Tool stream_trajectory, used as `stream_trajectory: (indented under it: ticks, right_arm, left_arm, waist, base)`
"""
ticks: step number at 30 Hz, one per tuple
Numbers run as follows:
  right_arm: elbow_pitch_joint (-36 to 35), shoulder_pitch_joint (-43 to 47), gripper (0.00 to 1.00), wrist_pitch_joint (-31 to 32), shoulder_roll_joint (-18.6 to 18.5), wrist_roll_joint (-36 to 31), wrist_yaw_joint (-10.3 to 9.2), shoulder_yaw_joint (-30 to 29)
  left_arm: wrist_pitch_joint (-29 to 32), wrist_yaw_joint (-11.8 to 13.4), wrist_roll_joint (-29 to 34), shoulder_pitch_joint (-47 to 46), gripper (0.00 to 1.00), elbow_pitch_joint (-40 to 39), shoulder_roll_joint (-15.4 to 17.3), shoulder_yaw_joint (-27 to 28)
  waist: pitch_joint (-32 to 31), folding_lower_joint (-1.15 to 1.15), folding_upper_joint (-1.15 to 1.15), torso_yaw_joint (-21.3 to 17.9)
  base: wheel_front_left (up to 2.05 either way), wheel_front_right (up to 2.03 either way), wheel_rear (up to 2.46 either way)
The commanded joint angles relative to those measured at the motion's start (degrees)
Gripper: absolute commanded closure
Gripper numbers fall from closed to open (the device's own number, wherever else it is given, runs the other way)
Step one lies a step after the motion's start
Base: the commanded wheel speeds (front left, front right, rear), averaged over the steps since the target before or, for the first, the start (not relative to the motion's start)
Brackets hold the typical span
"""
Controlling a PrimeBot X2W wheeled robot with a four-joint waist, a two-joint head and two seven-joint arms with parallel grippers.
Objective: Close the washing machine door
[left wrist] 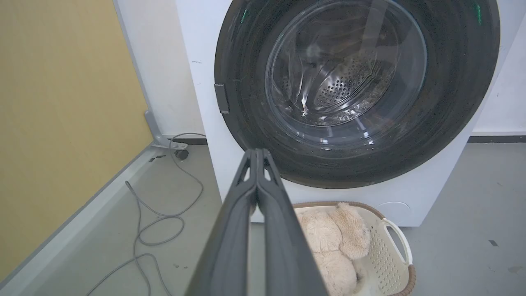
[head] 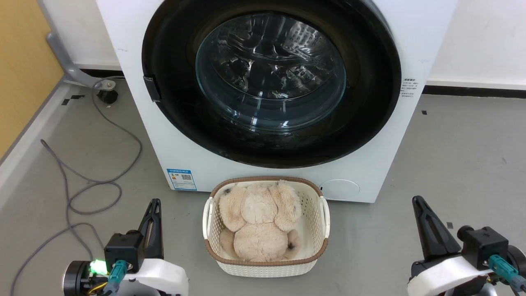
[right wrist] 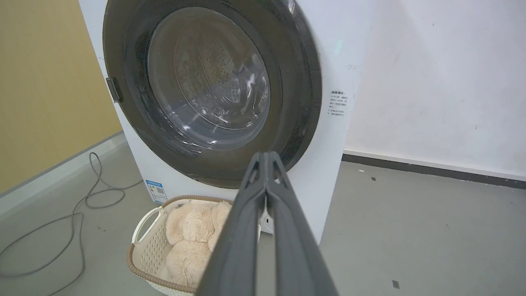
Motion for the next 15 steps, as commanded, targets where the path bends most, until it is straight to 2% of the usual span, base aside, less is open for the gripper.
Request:
stream_trajectory:
  ticks: [1,15]
  right_arm:
    - [-0.4,-0.1,1.0,0.3,0.2,-0.7,-0.03,0.2]
    - [-0.6,-0.1,1.0,1.8,0.2,-1.4,-0.04,0.5]
  left_arm:
    - [0.3,-0.3,0.3,0.0,1.0,-0.3,-0.2,0.2]
    - [1.8,-1.1,0.4,0.0,1.0,-0.6,-0.4,0.6]
  waist:
    - [0.0,0.0,0.0,0.0]
    - [0.0,0.0,0.0,-0.3]
  base:
    - [0.0,0.0,0.0]
    - [0.0,0.0,0.0]
